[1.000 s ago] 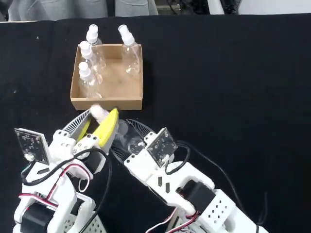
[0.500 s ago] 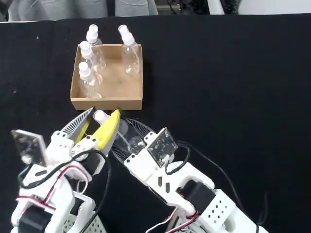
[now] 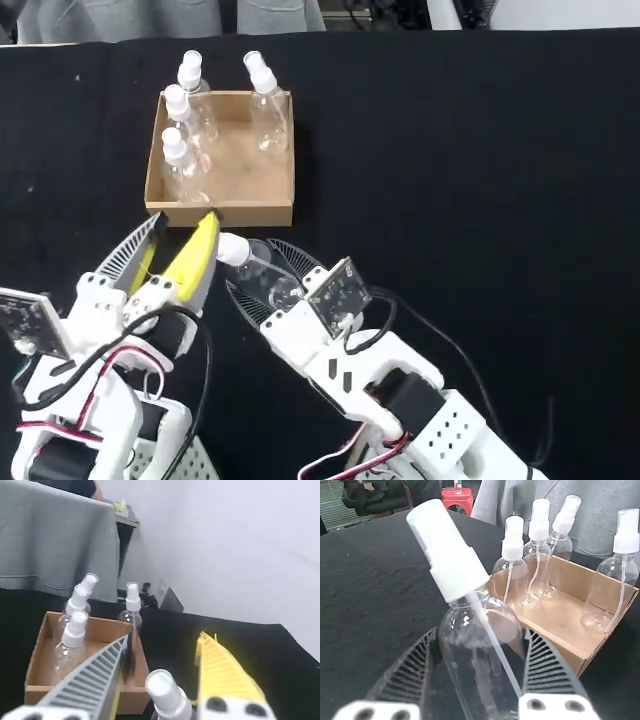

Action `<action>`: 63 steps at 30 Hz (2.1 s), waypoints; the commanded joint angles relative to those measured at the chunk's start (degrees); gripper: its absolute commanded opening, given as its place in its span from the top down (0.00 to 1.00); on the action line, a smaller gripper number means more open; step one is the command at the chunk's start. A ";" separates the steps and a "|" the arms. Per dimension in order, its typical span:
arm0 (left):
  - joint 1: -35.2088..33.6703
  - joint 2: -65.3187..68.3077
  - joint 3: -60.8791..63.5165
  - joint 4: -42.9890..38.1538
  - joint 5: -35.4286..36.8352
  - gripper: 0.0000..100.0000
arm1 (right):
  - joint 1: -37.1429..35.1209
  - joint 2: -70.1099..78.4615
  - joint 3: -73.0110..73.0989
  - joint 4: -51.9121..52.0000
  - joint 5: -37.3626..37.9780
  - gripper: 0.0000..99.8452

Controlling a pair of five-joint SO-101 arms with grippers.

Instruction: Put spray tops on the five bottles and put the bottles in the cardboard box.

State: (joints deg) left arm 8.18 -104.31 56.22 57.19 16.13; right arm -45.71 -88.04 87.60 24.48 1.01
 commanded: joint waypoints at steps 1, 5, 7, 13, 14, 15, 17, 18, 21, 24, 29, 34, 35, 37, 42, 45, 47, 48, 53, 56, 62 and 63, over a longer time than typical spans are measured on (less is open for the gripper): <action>-3.56 -0.26 -3.03 -0.35 -0.26 0.80 | 1.76 -1.36 -0.57 -2.29 0.00 0.87; -7.08 -0.26 -2.95 0.00 -0.26 0.80 | 1.93 -1.36 -0.31 -5.71 -1.32 0.87; -8.31 -0.26 -2.86 0.00 -0.26 0.80 | 2.02 -1.36 -0.31 -7.47 -3.43 0.87; -9.63 -0.35 1.36 -2.55 -0.26 0.80 | 2.02 -1.36 -0.57 -8.09 -4.48 0.87; -9.63 -0.35 2.33 -3.60 -0.26 0.80 | 2.02 -1.36 -0.66 -8.09 -4.48 0.87; -9.63 -0.35 3.30 -4.66 -0.26 0.80 | 1.93 -1.36 -0.75 -8.09 -4.48 0.87; -9.63 -0.35 5.32 -6.59 -0.26 0.80 | 1.76 -1.36 -0.75 -8.18 -4.84 0.87; -9.63 -0.35 6.29 -7.47 -0.26 0.80 | 1.76 -1.36 -0.84 -8.18 -4.84 0.87; -9.63 -0.35 8.92 -9.49 -0.26 0.80 | 1.76 -1.36 -0.84 -8.18 -4.84 0.87; -9.19 -0.35 10.86 -11.08 -0.35 0.80 | 1.76 -1.36 -0.84 -8.18 -4.84 0.87; -8.57 -0.26 13.58 -13.19 -0.70 0.80 | 1.76 -1.36 -0.84 -8.18 -4.84 0.87; -5.41 -0.26 14.73 -13.71 -2.29 0.80 | 1.76 -1.36 -0.66 -8.18 -4.84 0.87; -4.53 -0.26 14.73 -13.54 -3.52 0.80 | 1.76 -1.36 -0.57 -8.18 -4.84 0.87; -2.51 -0.26 14.81 -13.36 -5.45 0.80 | 1.76 -1.36 -0.48 -8.18 -4.84 0.87; 1.01 -0.26 14.64 -11.43 -7.82 0.80 | 1.76 -1.36 -0.40 -7.74 -4.84 0.87; 3.56 -0.26 14.29 -10.02 -9.32 0.80 | 1.76 -1.36 -0.31 -7.74 -4.84 0.87; 5.23 -0.26 14.29 -9.67 -10.81 0.80 | 1.76 -1.36 -0.31 -7.65 -4.84 0.87; 5.93 -0.26 14.46 -9.67 -11.34 0.80 | 1.76 -1.36 -0.22 -7.65 -4.84 0.87; 5.93 -0.26 14.37 -9.67 -11.43 0.81 | 2.02 -1.36 0.04 -7.56 -4.84 0.87; 5.93 -0.26 14.29 -9.67 -11.34 0.81 | 2.02 -1.36 0.75 -7.65 -4.57 0.87; 3.74 -0.26 14.20 -10.20 -11.25 0.81 | 2.11 -1.36 1.10 -7.03 -4.57 0.87; 2.68 -0.26 14.11 -10.29 -11.25 0.81 | 2.11 -1.36 1.01 -6.15 -4.57 0.87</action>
State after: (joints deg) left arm 12.84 -104.22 71.78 47.34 5.05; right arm -45.36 -88.04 88.92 18.24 -3.38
